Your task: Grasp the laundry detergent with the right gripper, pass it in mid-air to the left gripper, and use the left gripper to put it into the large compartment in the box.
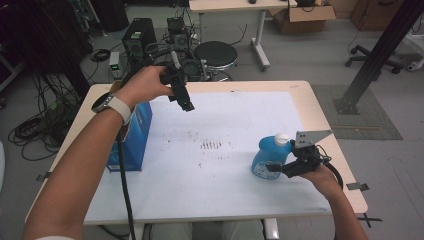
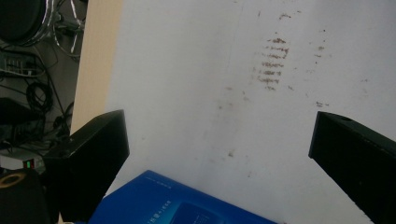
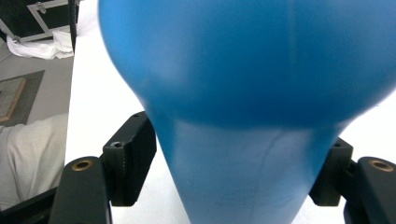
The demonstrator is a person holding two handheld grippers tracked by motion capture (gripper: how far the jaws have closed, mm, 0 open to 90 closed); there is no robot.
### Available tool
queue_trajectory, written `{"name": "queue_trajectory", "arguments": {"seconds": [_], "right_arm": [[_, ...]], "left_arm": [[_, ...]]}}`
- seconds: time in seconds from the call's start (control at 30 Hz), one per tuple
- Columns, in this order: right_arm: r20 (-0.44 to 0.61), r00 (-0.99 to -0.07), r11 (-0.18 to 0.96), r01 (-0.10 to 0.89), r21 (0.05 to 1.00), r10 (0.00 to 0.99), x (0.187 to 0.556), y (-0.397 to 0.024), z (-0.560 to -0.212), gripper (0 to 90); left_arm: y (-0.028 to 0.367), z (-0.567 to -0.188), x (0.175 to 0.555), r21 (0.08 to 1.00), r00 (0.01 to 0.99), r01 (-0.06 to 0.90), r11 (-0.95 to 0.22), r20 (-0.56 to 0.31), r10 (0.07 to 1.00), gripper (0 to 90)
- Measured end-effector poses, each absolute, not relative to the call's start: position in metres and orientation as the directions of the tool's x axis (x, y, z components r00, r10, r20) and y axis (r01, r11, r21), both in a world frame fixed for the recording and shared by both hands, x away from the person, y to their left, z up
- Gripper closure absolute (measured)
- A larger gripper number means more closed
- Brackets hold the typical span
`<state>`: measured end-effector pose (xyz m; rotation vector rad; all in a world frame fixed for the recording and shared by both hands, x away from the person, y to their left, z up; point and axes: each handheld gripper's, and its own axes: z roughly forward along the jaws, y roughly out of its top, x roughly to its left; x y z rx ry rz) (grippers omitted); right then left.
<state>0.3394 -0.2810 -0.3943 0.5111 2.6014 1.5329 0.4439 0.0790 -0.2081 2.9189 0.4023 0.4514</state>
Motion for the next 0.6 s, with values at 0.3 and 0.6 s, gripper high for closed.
{"name": "queue_trajectory", "arguments": {"seconds": [0.3, 0.6], "right_arm": [[0.088, -0.939, 0.441, 0.238, 0.865, 0.333, 0.3396, -0.2813, -0.3929, 33.8], [0.073, -0.939, 0.443, 0.227, 0.867, 0.337, 0.3396, -0.2815, -0.3925, 37.9]], "left_arm": [[0.0781, -0.2083, 0.4441, 0.203, 0.918, 0.237, -0.950, 0.273, 0.287, 5.5], [0.0800, -0.2077, 0.4435, 0.200, 0.917, 0.244, -0.949, 0.272, 0.293, 5.4]]}}
